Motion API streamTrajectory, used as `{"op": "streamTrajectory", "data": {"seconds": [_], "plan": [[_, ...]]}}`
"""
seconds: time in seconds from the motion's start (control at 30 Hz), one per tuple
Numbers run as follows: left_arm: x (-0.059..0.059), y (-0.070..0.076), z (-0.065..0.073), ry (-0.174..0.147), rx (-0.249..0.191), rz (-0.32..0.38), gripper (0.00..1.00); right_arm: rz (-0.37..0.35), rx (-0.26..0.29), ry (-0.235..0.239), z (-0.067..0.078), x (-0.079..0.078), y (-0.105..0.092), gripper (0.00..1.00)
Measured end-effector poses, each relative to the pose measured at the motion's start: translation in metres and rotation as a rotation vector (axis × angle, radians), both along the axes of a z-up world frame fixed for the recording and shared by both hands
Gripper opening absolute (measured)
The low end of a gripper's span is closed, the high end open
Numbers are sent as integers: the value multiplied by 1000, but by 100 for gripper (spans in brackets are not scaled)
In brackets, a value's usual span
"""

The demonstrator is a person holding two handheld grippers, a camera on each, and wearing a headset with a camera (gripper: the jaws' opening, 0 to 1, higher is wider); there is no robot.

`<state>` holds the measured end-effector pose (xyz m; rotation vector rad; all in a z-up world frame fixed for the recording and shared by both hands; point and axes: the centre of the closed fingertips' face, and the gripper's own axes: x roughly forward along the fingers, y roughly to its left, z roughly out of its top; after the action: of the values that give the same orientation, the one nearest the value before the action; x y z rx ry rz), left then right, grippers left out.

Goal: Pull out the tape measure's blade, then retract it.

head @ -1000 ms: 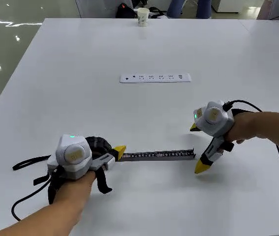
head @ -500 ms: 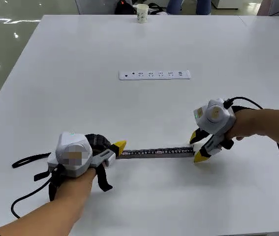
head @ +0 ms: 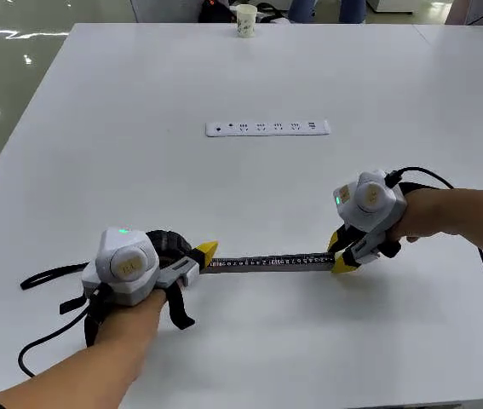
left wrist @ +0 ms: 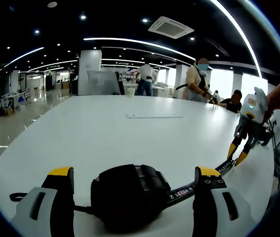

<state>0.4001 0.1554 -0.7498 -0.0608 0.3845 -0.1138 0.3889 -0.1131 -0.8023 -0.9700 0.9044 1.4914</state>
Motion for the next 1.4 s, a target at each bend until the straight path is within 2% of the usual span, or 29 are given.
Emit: {"op": "streamTrajectory", "data": {"seconds": [0.17,0.27,0.43,0.47,0.5,0.57,0.7,0.8,0.93,1.0,1.17,1.4], "plan": [[0,0,-1,5,-4,3,99,18,-7,-17,0,-1,0,13],[0,0,-3,7,-9,7,98,77,-36,-51,-1,2,-1,12],[0,1,-6,20,-14,18,91,78,-67,-44,-5,6,-1,12],[-1,2,-6,24,-14,21,89,45,-77,-37,-4,6,-2,12],[-1,2,-7,28,-15,22,86,63,-77,-41,-4,6,-1,12],[-2,2,-8,38,-17,26,82,29,-83,-29,-5,7,-2,11],[-4,2,-15,71,-26,23,72,25,-80,-30,-6,7,-3,11],[-6,3,-17,84,-29,30,67,11,-79,-31,-6,8,-3,11],[-7,3,-19,106,-13,28,66,5,-88,-32,-6,8,-3,11],[-7,6,-18,114,-40,49,64,3,-93,-34,-7,8,-3,11],[-7,4,-20,131,-18,44,63,-11,-94,-35,-7,8,-3,11],[-8,5,-21,132,1,44,62,-18,-103,-37,-7,7,-2,11]]}}
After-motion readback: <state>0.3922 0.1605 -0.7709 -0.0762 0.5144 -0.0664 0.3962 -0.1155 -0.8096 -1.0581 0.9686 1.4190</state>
